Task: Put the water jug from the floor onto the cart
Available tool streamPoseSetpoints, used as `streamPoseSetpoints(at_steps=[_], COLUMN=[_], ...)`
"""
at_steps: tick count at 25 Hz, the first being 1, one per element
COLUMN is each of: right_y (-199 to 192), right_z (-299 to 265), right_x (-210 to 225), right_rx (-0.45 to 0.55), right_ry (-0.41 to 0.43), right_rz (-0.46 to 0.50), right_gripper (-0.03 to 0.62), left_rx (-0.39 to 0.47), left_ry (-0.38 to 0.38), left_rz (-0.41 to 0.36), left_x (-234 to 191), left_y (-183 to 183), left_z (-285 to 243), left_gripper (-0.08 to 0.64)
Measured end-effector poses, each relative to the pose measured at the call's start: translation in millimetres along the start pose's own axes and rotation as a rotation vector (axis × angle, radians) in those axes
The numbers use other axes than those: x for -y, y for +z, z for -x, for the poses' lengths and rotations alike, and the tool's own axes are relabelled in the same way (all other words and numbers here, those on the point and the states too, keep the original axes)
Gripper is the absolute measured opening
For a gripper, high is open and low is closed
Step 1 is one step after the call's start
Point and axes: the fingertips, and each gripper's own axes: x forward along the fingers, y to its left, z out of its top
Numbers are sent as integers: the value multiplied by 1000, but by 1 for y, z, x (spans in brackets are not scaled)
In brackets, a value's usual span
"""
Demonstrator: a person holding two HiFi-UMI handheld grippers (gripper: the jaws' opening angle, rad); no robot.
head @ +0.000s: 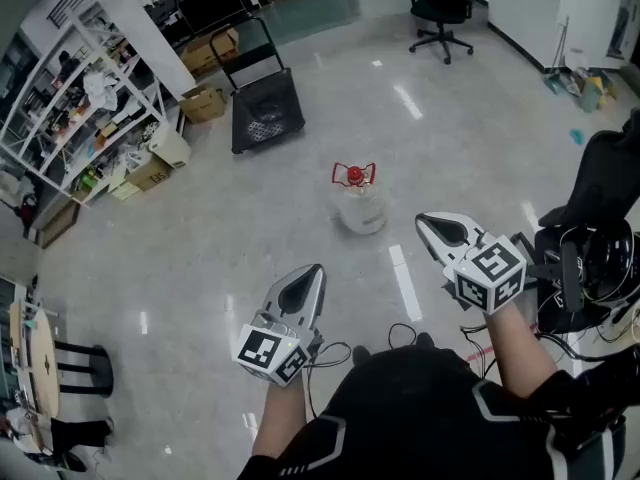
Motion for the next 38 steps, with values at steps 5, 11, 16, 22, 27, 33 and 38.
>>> streamPoseSetpoints(at_steps=[5, 11, 16, 22, 27, 33, 38], right_y=[0, 9, 8, 4, 1, 1, 10], right_z=[2, 4, 6, 7, -2, -51, -112], right_x=[10, 28, 51, 81, 105, 124, 134], right_rx=[-1, 30, 33, 41, 35, 24, 13], right_ry=[1, 7, 19, 58, 73, 62, 24], right_rz=[16, 9, 9, 10, 4, -11, -9], right_gripper=[2, 2, 2, 2, 2, 3, 3], left_rx=[-4, -9, -16, -34, -47, -54, -37], left_ry=[4, 15, 34, 83, 103, 87, 70], left_rz=[6, -4, -14, -33, -23, -19, 0], left_x=[3, 8, 16, 24, 21, -20, -89], left_y=[1, 6, 8, 7, 5, 0, -2], left_z=[-10, -29, -50, -81, -100, -126, -149], left_gripper=[-9, -9, -9, -9, -9, -9, -9])
